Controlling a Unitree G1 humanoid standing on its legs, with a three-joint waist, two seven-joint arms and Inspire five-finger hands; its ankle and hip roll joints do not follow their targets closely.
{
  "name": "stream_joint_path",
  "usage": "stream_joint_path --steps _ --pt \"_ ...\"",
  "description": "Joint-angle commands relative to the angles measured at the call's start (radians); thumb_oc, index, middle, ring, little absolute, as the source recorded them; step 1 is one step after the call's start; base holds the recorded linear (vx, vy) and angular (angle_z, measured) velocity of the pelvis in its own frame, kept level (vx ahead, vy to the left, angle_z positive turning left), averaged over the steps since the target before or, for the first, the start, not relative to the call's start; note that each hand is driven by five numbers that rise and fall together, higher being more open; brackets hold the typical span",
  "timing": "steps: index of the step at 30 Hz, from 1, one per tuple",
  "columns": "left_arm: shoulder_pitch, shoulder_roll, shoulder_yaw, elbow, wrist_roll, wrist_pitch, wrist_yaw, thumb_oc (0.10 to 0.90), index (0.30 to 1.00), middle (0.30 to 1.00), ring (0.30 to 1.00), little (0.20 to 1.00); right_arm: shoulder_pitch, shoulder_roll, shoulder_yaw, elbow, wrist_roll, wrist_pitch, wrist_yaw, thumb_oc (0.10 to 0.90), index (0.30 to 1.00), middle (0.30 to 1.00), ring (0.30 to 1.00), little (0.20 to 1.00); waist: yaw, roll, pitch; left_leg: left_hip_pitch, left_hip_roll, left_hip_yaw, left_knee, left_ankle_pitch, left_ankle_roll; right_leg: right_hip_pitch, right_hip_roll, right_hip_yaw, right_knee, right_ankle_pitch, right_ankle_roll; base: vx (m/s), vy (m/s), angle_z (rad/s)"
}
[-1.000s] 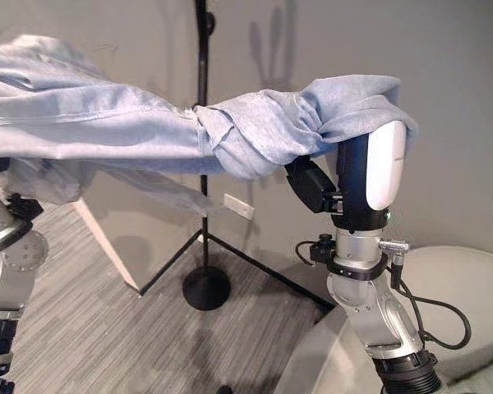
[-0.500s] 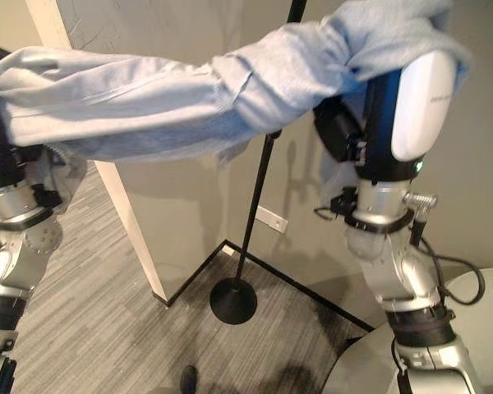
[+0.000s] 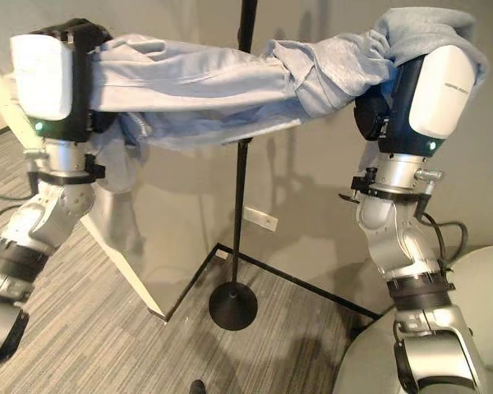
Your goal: Hang the clothes on the sofa on the clothes rack.
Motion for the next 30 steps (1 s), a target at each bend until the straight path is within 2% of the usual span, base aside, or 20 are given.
stream_joint_path --steps 1,2,8,11,14,19,22,26,30 --pt "-0.196 0.075 0.057 0.214 -0.171 0.059 0.015 0.4 0.3 0.3 0.3 0.3 -0.157 -0.154 0.065 0.143 0.093 0.029 0.009 0.4 0.3 0.3 0.3 0.3 0.045 -0.023 -0.116 0.03 0.09 -0.039 0.003 -0.085 -0.068 -0.01 -0.036 -0.01 0.057 0.003 0.033 0.01 -0.016 -0.06" --pt "-0.282 0.107 -0.028 0.35 -0.206 0.065 -0.003 0.4 0.3 0.3 0.3 0.3 -0.276 -0.158 0.176 0.255 0.136 0.015 0.038 0.4 0.3 0.3 0.3 0.3 0.042 -0.021 -0.11 0.03 0.097 -0.036 0.003 -0.08 -0.072 -0.016 -0.033 -0.01 0.06 0.007 0.033 0.01 -0.013 -0.08" --pt "-0.481 0.183 -0.238 0.633 -0.253 0.049 -0.052 0.4 0.3 0.3 0.3 0.3 -0.575 -0.132 0.44 0.566 0.206 -0.011 0.093 0.4 0.3 0.3 0.3 0.3 0.034 -0.012 -0.102 0.017 0.113 -0.023 0.003 -0.073 -0.086 -0.034 -0.027 -0.013 0.033 0.034 0.045 0.0 -0.001 -0.04" --pt "-0.525 0.213 -0.287 0.72 -0.281 0.042 -0.077 0.4 0.3 0.3 0.3 0.3 -0.657 -0.118 0.518 0.679 0.229 -0.018 0.115 0.4 0.3 0.3 0.3 0.3 0.035 -0.01 -0.1 0.006 0.116 -0.019 0.003 -0.068 -0.092 -0.046 -0.028 -0.014 0.024 0.046 0.051 0.01 0.017 -0.05" --pt "-0.517 0.229 -0.291 0.766 -0.306 0.04 -0.098 0.4 0.3 0.3 0.3 0.3 -0.692 -0.091 0.552 0.745 0.245 -0.022 0.13 0.4 0.3 0.3 0.3 0.3 0.039 -0.009 -0.092 -0.005 0.116 -0.02 0.003 -0.067 -0.095 -0.056 -0.028 -0.011 0.017 0.057 0.054 0.01 0.017 -0.02" --pt "-0.358 0.202 -0.187 0.743 -0.334 0.034 -0.113 0.4 0.3 0.3 0.3 0.3 -0.59 -0.043 0.491 0.651 0.261 -0.017 0.138 0.4 0.3 0.3 0.3 0.3 0.035 -0.015 -0.066 -0.03 0.115 -0.024 0.003 -0.063 -0.092 -0.081 -0.026 -0.004 0.016 0.067 0.052 -0.01 0.005 -0.02" --pt "-0.175 0.136 -0.063 0.683 -0.341 0.026 -0.105 0.4 0.3 0.3 0.3 0.3 -0.396 0.001 0.401 0.493 0.234 -0.017 0.139 0.4 0.3 0.3 0.3 0.3 0.029 -0.02 -0.046 -0.037 0.117 -0.026 0.003 -0.067 -0.087 -0.094 -0.024 0.002 0.019 0.064 0.047 -0.02 0.004 -0.08" --pt "0.065 -0.041 0.112 0.471 -0.394 -0.009 -0.059 0.4 0.3 0.3 0.3 0.3 -0.108 0.113 0.247 0.341 0.215 -0.022 0.119 0.4 0.3 0.3 0.3 0.3 0.036 -0.033 -0.018 -0.043 0.117 -0.036 0.003 -0.074 -0.079 -0.102 -0.023 0.003 0.02 0.055 0.039 -0.01 -0.006 -0.03" --pt "0.204 -0.227 0.19 0.289 -0.504 -0.068 -0.042 0.4 0.3 0.3 0.3 0.3 0.036 0.257 0.169 0.305 0.316 -0.063 0.113 0.4 0.3 0.3 0.3 0.3 0.048 -0.045 0.002 -0.052 0.114 -0.053 0.003 -0.072 -0.075 -0.1 -0.022 -0.004 0.018 0.05 0.029 -0.01 -0.025 0.03"
